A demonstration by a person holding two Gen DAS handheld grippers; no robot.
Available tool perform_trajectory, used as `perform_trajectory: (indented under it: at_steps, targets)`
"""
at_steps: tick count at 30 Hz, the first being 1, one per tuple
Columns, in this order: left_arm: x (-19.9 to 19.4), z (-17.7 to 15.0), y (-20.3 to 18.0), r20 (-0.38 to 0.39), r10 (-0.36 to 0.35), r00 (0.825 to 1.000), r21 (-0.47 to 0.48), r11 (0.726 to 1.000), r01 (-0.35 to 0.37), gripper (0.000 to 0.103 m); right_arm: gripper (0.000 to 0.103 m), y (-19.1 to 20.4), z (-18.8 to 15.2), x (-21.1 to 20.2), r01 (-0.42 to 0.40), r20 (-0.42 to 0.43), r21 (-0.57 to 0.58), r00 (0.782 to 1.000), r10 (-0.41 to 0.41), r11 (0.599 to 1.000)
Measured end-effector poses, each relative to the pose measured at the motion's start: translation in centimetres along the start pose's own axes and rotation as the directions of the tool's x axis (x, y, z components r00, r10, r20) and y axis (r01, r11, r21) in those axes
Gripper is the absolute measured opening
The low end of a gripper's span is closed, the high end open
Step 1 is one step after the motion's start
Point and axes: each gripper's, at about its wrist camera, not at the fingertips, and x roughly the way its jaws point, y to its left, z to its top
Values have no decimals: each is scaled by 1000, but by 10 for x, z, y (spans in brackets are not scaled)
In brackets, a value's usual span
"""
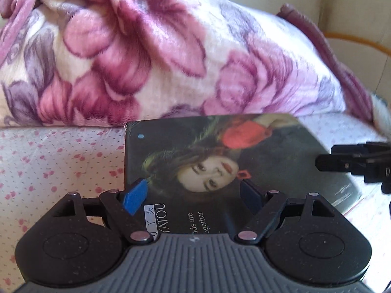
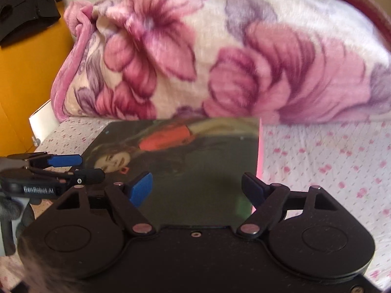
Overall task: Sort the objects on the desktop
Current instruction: 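Lower the book flat onto the box opening and open both tools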
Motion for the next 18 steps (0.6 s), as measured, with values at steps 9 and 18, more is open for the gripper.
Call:
perform_trajectory:
  at_steps: [9, 18]
  targets:
    - [-9, -7, -6, -14, -1, 1000, -25, 1000, 0, 83, 82, 2, 7, -11, 25, -56, 6, 998, -25, 1000]
    - [-57, -29, -17, -69, 16, 998, -92, 995, -22, 84, 89, 34, -6, -47, 59, -88, 9, 994, -58, 998]
